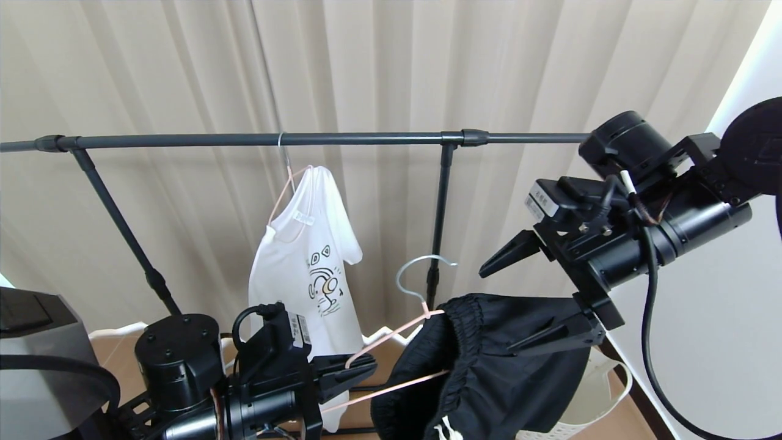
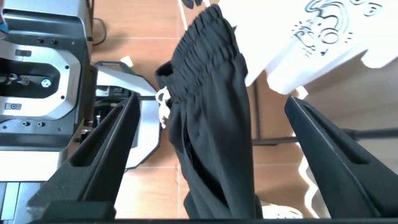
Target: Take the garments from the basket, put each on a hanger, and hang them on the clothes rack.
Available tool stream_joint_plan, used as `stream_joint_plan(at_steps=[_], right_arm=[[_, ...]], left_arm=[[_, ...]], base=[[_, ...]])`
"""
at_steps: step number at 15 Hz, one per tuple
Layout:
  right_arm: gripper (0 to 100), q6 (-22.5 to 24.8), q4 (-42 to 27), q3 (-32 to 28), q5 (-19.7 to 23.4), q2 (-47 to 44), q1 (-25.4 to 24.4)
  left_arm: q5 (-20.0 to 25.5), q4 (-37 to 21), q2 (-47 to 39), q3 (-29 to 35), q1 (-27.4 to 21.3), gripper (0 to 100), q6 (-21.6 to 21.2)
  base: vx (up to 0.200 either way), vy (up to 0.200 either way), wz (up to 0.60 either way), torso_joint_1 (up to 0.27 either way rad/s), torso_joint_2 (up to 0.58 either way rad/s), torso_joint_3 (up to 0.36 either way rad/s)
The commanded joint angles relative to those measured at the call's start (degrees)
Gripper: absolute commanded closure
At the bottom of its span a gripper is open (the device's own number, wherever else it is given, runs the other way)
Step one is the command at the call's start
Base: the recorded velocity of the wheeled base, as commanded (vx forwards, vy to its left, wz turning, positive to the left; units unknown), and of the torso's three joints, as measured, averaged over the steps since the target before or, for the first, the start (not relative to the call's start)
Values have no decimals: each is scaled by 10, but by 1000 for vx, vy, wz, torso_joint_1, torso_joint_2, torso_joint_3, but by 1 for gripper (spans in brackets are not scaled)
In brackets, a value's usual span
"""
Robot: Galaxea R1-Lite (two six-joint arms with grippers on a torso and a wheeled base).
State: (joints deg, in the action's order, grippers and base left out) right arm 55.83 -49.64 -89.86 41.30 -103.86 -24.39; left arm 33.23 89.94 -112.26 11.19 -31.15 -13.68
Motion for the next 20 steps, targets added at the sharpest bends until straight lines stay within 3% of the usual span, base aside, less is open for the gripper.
stream_joint_plan(at_steps=[1, 8, 11, 20], right_arm=[[0, -4, 0, -1, -3, -26, -15], [0, -21, 1, -1, -15, -49, -28], [0, -27, 2, -7, -52, -50, -39], [0, -27, 10, -23, -54, -63, -42]], left_arm=[[0, 1, 0, -1, -2, 100, -1], [-2, 1, 1, 2, -9, 100, 1], [-3, 1, 1, 2, -9, 100, 0], [-3, 1, 6, 0, -13, 100, 0]], base=[[0, 0, 0, 0, 0, 0], [0, 0, 0, 0, 0, 0], [0, 0, 0, 0, 0, 0], [0, 0, 0, 0, 0, 0]])
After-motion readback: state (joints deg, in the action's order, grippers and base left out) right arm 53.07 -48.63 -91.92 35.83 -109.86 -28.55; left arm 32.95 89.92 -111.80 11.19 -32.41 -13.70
